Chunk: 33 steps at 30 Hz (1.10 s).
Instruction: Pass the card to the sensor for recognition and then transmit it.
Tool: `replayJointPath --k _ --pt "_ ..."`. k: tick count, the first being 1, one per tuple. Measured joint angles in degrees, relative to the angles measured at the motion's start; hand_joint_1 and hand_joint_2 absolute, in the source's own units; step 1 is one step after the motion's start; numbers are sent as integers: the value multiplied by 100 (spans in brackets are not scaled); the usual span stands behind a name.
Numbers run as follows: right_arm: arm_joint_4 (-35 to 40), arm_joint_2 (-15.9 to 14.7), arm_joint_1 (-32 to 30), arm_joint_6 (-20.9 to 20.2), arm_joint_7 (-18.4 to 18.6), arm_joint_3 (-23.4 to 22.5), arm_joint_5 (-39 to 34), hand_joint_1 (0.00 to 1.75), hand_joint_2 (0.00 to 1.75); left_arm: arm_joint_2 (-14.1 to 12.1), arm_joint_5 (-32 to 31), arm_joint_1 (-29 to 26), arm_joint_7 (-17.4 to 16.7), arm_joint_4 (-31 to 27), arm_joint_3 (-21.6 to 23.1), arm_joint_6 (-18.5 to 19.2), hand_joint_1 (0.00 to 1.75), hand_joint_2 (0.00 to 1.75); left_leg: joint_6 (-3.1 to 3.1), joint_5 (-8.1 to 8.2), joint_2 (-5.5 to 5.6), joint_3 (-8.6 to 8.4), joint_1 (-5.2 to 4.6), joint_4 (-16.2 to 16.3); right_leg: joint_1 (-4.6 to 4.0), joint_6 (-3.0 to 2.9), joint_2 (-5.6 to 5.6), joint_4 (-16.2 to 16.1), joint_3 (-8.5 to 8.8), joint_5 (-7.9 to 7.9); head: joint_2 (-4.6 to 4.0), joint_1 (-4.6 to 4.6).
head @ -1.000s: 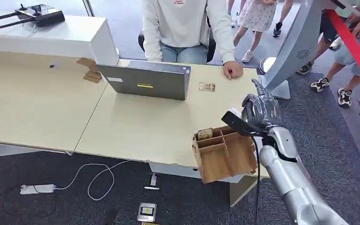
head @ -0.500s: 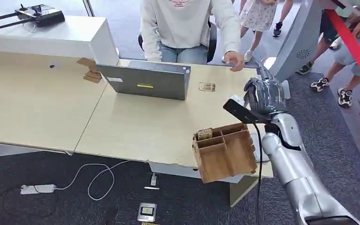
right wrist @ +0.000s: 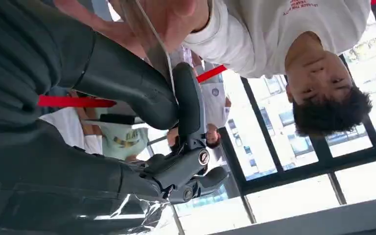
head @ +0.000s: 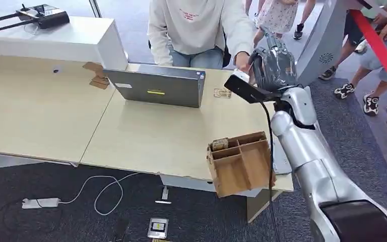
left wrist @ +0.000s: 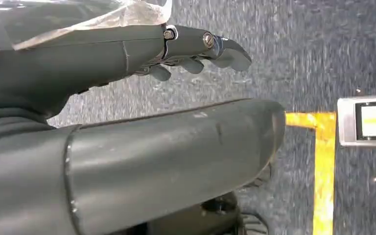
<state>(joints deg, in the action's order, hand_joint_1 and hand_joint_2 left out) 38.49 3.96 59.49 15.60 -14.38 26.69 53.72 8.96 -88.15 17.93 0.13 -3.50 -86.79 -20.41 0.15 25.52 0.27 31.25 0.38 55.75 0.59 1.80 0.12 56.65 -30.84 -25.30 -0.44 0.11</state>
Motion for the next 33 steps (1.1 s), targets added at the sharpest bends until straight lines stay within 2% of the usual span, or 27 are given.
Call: replayJointPath --k 4,8,15,18,19,20,25,33 --pt "-314 181 202 -105 -15 9 9 175 175 -9 0 12 -72 0 103 -15 0 0 0 0 0 -1 0 1 0 0 0 0 0 0 0 2" --pt "-603 256 268 -109 -116 11 -35 175 175 15 0 29 -277 -2 205 -536 0 0 0 0 1 0 -1 2 2 1 -1 -1 1 0 0 4" --pt "-913 321 272 -166 -159 15 -42 175 175 59 13 58 -327 -4 251 -551 0 0 0 0 1 -1 -5 3 5 2 0 -1 0 1 0 2" --pt "-1034 363 271 -203 -149 20 -37 175 175 129 2 112 -463 -4 256 -792 0 0 0 0 0 -1 -4 2 4 2 0 -1 0 1 0 4" --pt "-1060 365 271 -203 -149 22 -37 16 175 151 2 120 -468 -4 256 -851 0 0 0 0 0 -2 -4 2 4 2 0 -1 0 1 0 2" --pt "-1090 367 272 -199 -149 22 -37 0 175 173 2 125 -474 -4 256 -898 0 0 0 0 0 -2 -4 3 4 2 0 -1 0 1 0 4" --pt "-1213 365 273 -39 -142 24 -28 0 175 262 22 145 -474 -2 256 -767 0 0 0 0 0 -2 -4 3 4 2 0 -1 0 1 0 4" --pt "-1304 308 341 357 -79 22 -18 0 175 328 20 152 -612 -2 256 -857 0 0 0 0 -1 -2 -4 4 4 2 0 -1 -2 1 0 4"
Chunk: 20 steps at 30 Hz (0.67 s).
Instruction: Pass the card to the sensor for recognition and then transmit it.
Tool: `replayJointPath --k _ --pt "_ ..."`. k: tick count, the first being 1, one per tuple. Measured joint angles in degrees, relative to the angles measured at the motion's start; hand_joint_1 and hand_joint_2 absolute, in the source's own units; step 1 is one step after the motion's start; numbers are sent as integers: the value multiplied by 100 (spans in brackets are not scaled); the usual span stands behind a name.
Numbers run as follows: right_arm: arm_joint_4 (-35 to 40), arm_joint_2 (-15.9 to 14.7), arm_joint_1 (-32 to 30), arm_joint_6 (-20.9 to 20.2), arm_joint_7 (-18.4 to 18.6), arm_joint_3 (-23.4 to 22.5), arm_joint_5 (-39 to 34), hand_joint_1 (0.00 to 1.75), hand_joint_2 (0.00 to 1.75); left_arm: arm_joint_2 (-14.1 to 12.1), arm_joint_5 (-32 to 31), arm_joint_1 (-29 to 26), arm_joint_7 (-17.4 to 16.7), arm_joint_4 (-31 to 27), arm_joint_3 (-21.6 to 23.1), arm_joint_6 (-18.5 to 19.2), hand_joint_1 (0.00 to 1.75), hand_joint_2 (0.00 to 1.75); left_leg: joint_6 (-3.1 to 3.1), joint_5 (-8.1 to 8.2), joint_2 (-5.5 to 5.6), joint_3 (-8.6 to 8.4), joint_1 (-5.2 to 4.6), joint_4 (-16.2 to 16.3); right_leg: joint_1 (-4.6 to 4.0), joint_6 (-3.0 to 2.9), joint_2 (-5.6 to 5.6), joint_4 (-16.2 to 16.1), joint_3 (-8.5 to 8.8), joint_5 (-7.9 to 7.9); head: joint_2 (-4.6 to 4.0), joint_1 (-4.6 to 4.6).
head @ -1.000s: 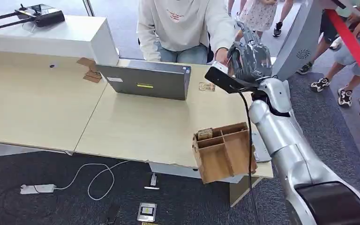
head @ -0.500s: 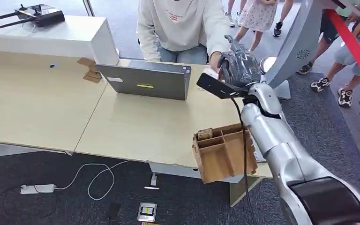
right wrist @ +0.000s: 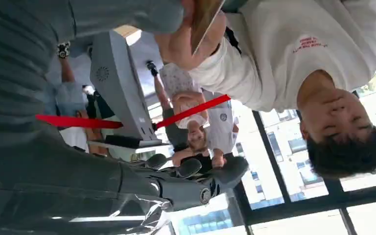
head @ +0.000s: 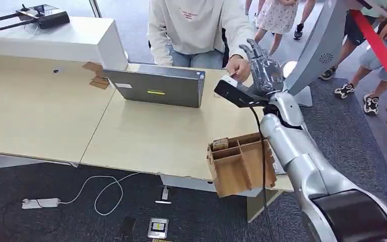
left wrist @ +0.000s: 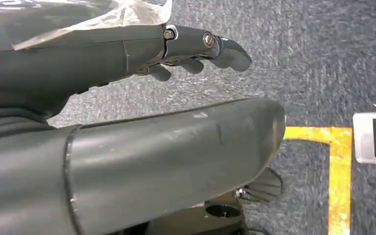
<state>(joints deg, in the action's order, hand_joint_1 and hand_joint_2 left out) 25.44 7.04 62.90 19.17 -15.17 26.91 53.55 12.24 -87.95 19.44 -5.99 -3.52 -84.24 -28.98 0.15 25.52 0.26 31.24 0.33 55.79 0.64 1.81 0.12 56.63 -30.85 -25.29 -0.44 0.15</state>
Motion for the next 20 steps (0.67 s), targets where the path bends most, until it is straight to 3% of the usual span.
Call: replayJointPath --k 7,14,20 --pt "0 -349 175 744 13 -131 -205 0 175 11 -2 -47 129 0 -35 11 0 0 1 0 0 0 -2 1 2 0 0 -2 -1 0 0 0" --pt "0 -979 168 1409 142 -590 -703 0 175 26 65 -121 134 0 -160 2 0 0 2 1 1 0 -5 5 7 4 0 -7 -2 3 0 0" --pt "-17 -1591 -96 1503 68 -1115 -1165 0 175 44 238 -145 50 0 -212 -48 0 0 4 3 2 2 -11 6 10 8 2 -6 0 5 0 0"
